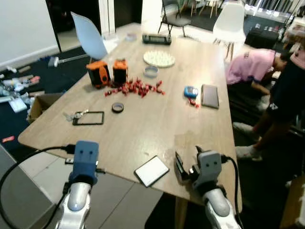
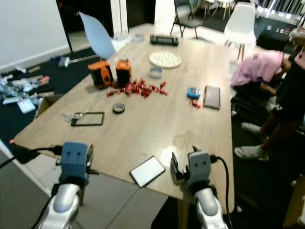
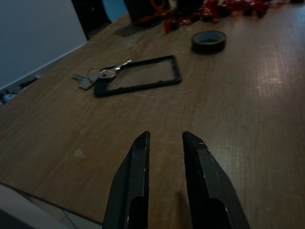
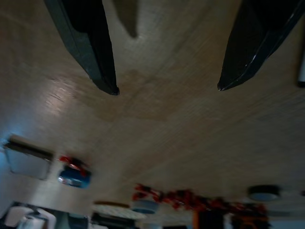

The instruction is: Hang keys on a hook

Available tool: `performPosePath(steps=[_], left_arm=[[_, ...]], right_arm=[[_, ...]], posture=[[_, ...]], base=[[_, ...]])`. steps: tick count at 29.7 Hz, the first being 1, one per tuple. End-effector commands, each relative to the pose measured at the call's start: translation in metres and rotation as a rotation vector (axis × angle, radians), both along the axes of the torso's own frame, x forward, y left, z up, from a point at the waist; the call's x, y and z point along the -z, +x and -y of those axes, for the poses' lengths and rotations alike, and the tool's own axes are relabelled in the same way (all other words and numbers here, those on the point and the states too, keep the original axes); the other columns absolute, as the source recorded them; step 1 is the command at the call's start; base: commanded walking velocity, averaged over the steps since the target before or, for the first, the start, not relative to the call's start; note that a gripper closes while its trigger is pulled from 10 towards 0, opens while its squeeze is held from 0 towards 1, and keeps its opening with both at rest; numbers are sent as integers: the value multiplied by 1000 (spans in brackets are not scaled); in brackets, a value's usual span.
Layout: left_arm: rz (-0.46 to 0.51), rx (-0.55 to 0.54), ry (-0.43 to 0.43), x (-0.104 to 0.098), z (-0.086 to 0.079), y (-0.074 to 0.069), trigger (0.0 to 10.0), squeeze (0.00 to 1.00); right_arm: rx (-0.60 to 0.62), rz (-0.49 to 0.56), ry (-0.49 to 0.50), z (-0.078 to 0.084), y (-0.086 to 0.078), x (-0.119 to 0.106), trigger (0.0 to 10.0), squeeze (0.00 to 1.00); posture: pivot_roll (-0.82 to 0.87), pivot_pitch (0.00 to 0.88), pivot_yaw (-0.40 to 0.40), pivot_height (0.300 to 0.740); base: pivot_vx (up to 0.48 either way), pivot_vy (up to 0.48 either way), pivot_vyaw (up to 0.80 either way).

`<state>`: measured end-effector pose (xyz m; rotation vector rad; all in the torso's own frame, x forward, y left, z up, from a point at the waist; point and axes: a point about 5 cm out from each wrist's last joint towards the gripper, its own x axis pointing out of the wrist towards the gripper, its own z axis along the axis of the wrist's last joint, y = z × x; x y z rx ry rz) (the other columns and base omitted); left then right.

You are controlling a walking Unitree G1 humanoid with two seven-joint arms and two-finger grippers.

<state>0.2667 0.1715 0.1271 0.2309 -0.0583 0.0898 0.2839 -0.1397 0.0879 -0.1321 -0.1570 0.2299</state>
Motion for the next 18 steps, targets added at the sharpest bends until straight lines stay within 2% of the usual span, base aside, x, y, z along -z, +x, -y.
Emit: performPosePath(steps=[1, 7, 10, 13, 18], left_arm=[[-8, -5, -6, 2, 1, -1, 10000, 0], [34, -20, -13, -6, 0, 1, 10000, 0], [75, -1, 29, -21, 5, 7, 10000, 0], [59, 25, 72, -28, 8, 14, 10000, 0], [50, 43, 9, -43, 7, 26, 10000, 0]], right_arm=[[14, -92, -11, 4, -8, 19, 10000, 0], [14, -92, -11, 4, -8, 19, 10000, 0], [14, -92, -12, 5, -8, 19, 10000, 0], [18, -73, -20, 7, -5, 14, 10000, 0], [21, 4, -41, 11, 5, -7, 10000, 0]], posture=[[144, 141, -35, 740], [144, 143, -35, 740], [144, 143, -35, 740], [147, 145, -35, 740], [142, 146, -29, 740]], base=[[0, 0, 0], [0, 0, 0], [0, 0, 0], [0, 0, 0], [0, 0, 0]])
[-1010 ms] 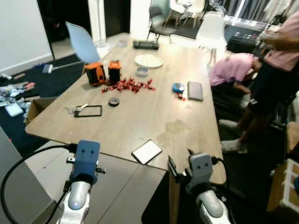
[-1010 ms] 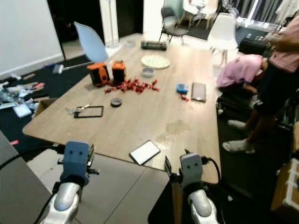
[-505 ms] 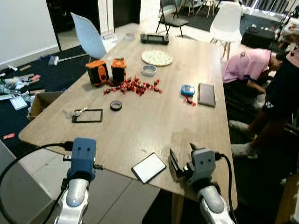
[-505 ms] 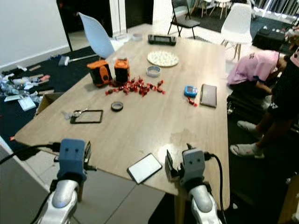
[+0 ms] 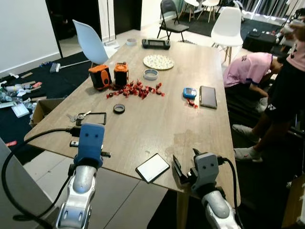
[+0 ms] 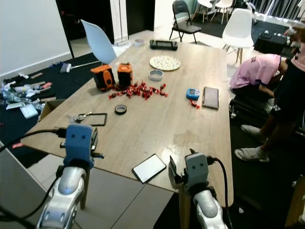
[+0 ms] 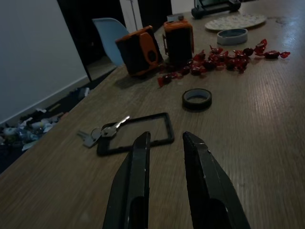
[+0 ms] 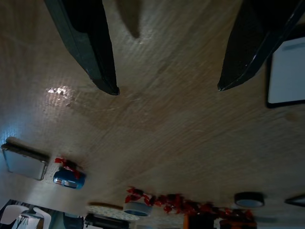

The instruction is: Hang keys on a hook

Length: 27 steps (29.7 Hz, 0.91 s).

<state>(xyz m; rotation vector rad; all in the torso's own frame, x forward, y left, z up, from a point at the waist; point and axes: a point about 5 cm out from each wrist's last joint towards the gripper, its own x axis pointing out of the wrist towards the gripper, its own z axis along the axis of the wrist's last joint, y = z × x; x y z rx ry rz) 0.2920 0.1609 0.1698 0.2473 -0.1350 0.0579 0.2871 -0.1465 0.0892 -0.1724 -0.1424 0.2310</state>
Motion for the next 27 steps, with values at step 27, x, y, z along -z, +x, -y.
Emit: performPosePath(steps=[27], left_arm=[[-8, 87, 19, -19, 4, 13, 10000, 0]], right_arm=[[19, 149, 160, 5, 25, -60, 10000, 0]], posture=[[144, 137, -15, 740]], base=[[0, 0, 0]])
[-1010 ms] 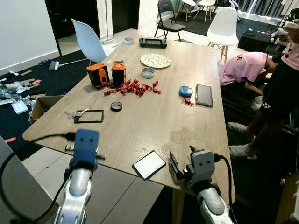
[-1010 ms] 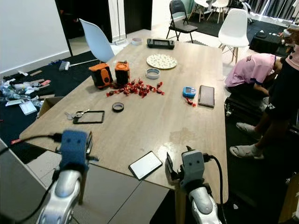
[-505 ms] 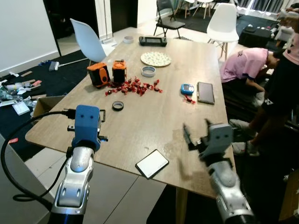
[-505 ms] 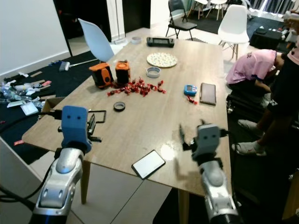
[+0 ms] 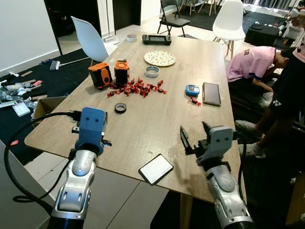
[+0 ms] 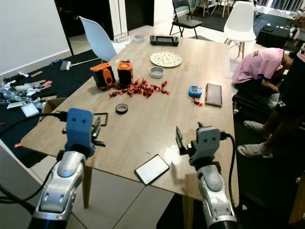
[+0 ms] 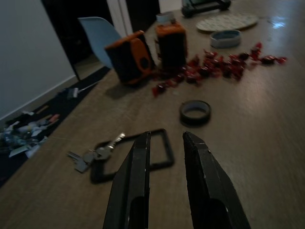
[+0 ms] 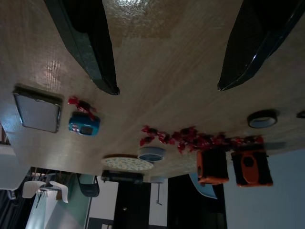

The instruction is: Hang keys on a hook

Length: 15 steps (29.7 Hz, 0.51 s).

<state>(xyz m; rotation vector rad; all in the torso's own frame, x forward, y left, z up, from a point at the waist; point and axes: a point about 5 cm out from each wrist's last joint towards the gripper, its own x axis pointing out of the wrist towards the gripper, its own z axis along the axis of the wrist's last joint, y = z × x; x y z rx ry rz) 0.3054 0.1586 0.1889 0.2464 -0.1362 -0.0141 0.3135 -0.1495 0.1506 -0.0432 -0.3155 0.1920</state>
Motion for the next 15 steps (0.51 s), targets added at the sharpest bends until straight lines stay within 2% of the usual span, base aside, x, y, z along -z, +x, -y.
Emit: performPosePath(steps=[1, 7, 15], left_arm=[[2, 17, 15, 0, 1, -1, 10000, 0], [20, 8, 8, -1, -1, 1, 10000, 0], [26, -1, 11, -2, -2, 1, 10000, 0]], right_arm=[[3, -10, 11, 2, -1, 1, 10000, 0], [-2, -13, 5, 3, 0, 1, 10000, 0], [-16, -20, 1, -1, 0, 2, 10000, 0]], posture=[[144, 137, -15, 740], [144, 126, -19, 740], [147, 121, -23, 740]], base=[[0, 0, 0], [0, 0, 0], [352, -33, 0]])
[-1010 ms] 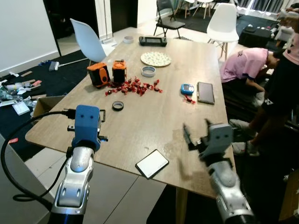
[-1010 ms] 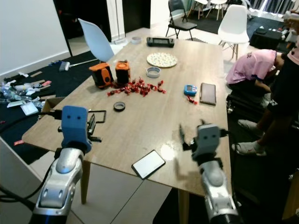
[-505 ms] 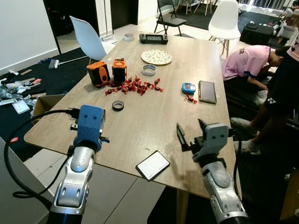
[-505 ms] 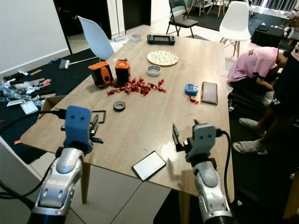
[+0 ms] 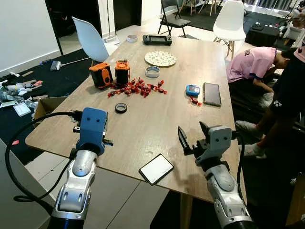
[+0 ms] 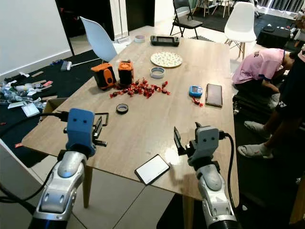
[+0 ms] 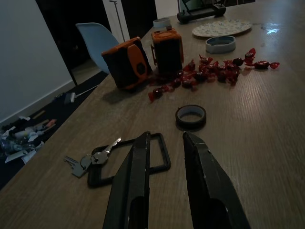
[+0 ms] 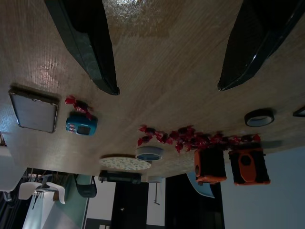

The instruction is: Hang keys on a hook

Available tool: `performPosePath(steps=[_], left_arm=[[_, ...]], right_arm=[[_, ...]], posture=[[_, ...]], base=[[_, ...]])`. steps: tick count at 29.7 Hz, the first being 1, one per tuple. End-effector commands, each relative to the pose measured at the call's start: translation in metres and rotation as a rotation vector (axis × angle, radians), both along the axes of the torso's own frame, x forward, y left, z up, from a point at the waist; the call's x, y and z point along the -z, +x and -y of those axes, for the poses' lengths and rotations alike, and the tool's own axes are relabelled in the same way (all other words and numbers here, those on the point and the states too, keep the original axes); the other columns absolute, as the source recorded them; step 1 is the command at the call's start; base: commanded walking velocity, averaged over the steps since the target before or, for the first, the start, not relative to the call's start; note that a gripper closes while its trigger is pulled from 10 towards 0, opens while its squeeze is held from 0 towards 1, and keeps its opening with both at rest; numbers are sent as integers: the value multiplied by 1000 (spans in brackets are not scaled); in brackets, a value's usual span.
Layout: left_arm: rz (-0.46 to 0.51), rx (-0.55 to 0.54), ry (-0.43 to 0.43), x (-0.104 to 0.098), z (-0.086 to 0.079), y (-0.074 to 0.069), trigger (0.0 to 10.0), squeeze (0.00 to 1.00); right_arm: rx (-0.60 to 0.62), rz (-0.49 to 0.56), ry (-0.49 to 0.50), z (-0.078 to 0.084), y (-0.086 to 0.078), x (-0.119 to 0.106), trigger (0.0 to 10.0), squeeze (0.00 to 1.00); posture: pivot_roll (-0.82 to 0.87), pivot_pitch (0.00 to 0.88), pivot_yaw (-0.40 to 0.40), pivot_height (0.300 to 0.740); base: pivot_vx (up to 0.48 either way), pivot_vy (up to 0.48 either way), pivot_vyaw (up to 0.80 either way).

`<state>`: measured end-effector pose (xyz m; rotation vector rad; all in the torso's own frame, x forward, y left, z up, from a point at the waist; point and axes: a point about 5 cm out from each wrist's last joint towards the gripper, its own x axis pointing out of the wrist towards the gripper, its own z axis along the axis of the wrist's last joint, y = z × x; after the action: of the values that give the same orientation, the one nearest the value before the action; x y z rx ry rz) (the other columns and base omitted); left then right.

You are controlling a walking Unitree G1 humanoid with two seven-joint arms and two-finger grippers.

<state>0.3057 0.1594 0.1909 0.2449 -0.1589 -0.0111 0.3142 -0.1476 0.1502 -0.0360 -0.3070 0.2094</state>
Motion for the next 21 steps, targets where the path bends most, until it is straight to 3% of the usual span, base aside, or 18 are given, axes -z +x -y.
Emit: performPosePath(steps=[1, 9, 21], left_arm=[[3, -3, 14, 0, -2, 1, 10000, 0], [0, -16, 8, 0, -3, 1, 10000, 0], [-4, -42, -9, 1, -7, 0, 10000, 0]], right_arm=[[-1, -11, -4, 0, -1, 2, 10000, 0], [0, -15, -9, 0, 0, 3, 10000, 0], [2, -24, -14, 1, -1, 5, 10000, 0]], posture=[[147, 121, -23, 740], [147, 119, -24, 740], [150, 127, -23, 740]], base=[[435, 0, 0], [434, 0, 0], [0, 0, 0]])
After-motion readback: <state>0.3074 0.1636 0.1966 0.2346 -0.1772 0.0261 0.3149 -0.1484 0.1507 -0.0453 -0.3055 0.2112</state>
